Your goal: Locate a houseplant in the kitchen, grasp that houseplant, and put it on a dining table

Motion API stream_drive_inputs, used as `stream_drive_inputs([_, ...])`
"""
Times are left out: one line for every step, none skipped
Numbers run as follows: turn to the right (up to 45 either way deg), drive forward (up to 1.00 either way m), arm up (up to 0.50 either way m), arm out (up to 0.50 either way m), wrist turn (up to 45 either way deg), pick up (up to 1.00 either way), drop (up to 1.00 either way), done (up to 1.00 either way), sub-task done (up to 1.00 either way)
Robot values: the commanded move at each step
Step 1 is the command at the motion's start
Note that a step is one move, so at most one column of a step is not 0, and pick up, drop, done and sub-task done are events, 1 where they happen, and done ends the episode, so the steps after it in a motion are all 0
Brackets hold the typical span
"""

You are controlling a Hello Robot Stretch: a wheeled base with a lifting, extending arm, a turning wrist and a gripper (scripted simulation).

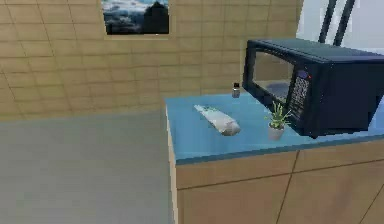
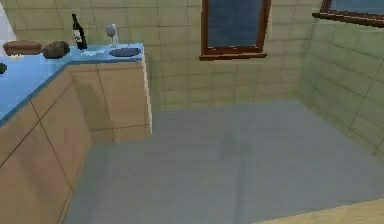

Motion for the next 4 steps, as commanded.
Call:
stream_drive_inputs([-45.0,0.00,0.00,0.00,0.0,0.00,0.00,0.00,0.00])
stream_drive_inputs([-18.0,0.00,0.00,0.00,0.0,0.00,0.00,0.00,0.00])
stream_drive_inputs([0.0,0.00,0.50,0.00,0.0,0.00,0.00,0.00,0.00])
stream_drive_inputs([0.0,0.00,0.38,0.00,0.0,0.00,0.00,0.00,0.00])
